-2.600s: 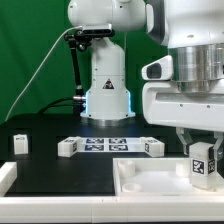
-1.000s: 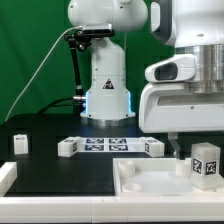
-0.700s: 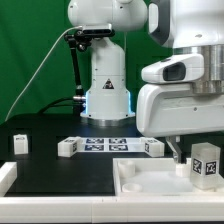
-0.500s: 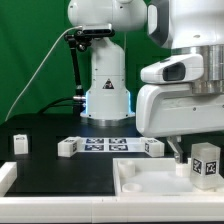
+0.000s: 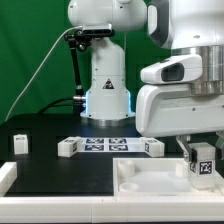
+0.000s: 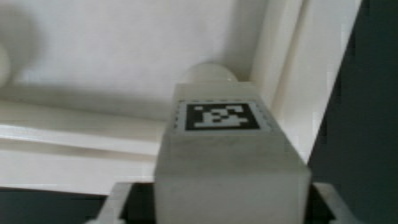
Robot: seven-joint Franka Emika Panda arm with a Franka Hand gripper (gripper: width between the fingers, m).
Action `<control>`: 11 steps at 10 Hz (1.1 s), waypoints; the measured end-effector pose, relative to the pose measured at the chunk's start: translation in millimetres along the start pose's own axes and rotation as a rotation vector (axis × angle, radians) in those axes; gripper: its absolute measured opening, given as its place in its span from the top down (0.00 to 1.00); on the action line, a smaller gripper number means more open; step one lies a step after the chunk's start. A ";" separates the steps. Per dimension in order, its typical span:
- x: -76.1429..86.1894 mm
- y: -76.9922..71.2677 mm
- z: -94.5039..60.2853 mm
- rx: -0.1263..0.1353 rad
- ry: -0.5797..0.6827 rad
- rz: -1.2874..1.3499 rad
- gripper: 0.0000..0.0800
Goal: Assemble one leg
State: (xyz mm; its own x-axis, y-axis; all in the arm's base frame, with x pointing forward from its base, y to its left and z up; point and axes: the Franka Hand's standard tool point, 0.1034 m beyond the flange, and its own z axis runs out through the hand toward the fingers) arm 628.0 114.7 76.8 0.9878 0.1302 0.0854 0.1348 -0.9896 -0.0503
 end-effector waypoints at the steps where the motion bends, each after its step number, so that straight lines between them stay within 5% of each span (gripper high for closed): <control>1: -0.6 0.1 0.4 0.007 -0.001 0.088 0.64; 4: -1.9 4.1 1.9 0.044 0.003 0.528 0.64; 11: -5.1 2.7 3.0 0.017 -0.007 1.369 0.64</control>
Offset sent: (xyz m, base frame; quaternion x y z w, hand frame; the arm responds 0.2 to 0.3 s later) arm -0.0128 -0.0084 -0.0097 0.0174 -0.0147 0.3596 0.9328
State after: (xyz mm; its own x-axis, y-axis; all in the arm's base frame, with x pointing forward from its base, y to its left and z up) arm 623.6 111.5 73.3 0.3311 -0.9424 -0.0466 -0.9401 -0.3253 -0.1017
